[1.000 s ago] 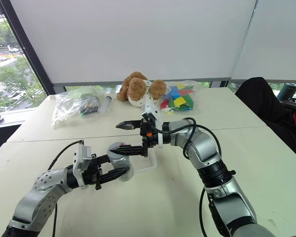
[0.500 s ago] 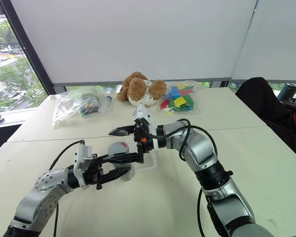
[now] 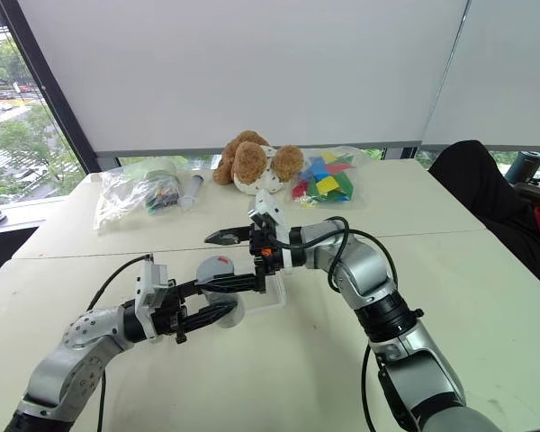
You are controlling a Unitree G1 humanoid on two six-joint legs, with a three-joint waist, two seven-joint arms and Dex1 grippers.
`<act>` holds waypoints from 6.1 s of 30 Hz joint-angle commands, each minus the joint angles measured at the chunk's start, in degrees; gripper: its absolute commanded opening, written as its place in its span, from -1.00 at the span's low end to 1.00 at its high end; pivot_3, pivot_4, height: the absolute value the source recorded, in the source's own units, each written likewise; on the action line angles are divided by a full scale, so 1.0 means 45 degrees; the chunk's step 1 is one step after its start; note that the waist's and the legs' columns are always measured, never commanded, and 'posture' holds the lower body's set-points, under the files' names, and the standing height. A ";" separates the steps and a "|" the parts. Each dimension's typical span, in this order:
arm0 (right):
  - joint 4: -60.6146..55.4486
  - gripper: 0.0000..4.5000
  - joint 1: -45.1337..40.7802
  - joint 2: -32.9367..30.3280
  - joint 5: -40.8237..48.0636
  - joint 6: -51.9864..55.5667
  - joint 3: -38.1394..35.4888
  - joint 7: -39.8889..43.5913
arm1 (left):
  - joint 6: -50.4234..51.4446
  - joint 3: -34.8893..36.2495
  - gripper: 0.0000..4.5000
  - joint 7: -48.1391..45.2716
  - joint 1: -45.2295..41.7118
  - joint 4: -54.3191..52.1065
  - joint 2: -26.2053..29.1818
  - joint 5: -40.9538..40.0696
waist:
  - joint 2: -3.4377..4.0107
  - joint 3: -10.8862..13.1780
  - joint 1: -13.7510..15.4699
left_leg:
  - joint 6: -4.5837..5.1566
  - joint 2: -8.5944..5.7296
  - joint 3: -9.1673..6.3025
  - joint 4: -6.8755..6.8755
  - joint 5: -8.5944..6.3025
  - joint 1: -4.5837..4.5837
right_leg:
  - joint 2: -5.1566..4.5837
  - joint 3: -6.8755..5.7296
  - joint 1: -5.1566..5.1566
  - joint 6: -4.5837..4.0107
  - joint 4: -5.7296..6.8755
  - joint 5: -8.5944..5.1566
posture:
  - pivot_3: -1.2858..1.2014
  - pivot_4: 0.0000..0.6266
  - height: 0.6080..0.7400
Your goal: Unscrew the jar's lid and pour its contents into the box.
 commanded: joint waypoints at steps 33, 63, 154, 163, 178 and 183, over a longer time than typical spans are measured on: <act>-0.1499 0.99 -0.0246 0.0704 0.0417 0.1583 -0.0241 -0.1671 | 0.0015 -0.0087 -0.09 -0.0311 -0.0362 -0.0684 0.0149 -0.0190 | 0.0006 0.0004 -0.0009 | 0.0000 0.0008 0.0002 0.0000 0.0000 -0.0006 | 0.0007 0.0003 -0.0010 -0.0006 0.0003 0.0001 | 0.03 -0.52 1.00; -0.0733 0.99 0.0845 -0.1860 0.2111 0.1767 -0.2385 0.0864 | 0.0128 -0.0097 -0.09 -0.0132 -0.0261 -0.0782 0.0124 -0.0222 | 0.0013 0.0009 -0.0070 | 0.0001 0.0017 0.0017 -0.0006 0.0000 -0.0009 | 0.0014 0.0005 -0.0017 -0.0009 0.0002 0.0001 | 0.03 -0.52 1.00; -0.0626 0.15 -0.0163 0.0011 0.0986 0.1679 -0.0371 0.0713 | 0.0426 -0.0203 -0.09 -0.0029 -0.0665 -0.0772 0.0082 -0.0219 | 0.0013 0.0008 -0.0010 | 0.0000 0.0015 0.0011 0.0000 0.0001 -0.0012 | 0.0017 0.0007 -0.0031 -0.0011 0.0030 0.0002 | 0.03 -0.52 1.00; -0.0703 0.01 -0.0196 0.0343 0.2439 0.2400 -0.1393 0.1068 | 0.0466 -0.0185 -0.09 0.0023 -0.0680 -0.0810 0.0127 -0.0241 | 0.0013 0.0009 -0.0004 | 0.0000 0.0015 0.0012 0.0002 0.0001 -0.0012 | 0.0017 0.0007 -0.0030 -0.0011 0.0031 0.0002 | 0.03 -0.52 1.00; -0.0892 0.01 0.4520 -0.1907 0.1699 -0.1594 -0.5788 -0.0553 | 0.0550 0.0182 -0.09 -0.0150 -0.0771 -0.0659 0.0385 -0.0546 | 0.0005 0.0002 0.0115 | 0.0000 0.0005 0.0023 0.0004 0.0000 -0.0015 | 0.0011 0.0011 -0.0008 -0.0008 0.0008 0.0001 | 0.03 -0.52 1.00; 0.3123 0.01 0.6356 -0.2621 0.0023 -0.5893 -0.6817 -0.0542 | 0.0494 0.0592 -0.09 -0.0244 -0.0792 -0.0328 0.0594 -0.0596 | 0.0025 0.0015 -0.0125 | 0.0003 0.0022 0.0074 0.0005 0.0000 0.0013 | 0.0021 0.0031 -0.0002 -0.0007 0.0001 0.0002 | 0.03 -0.52 1.00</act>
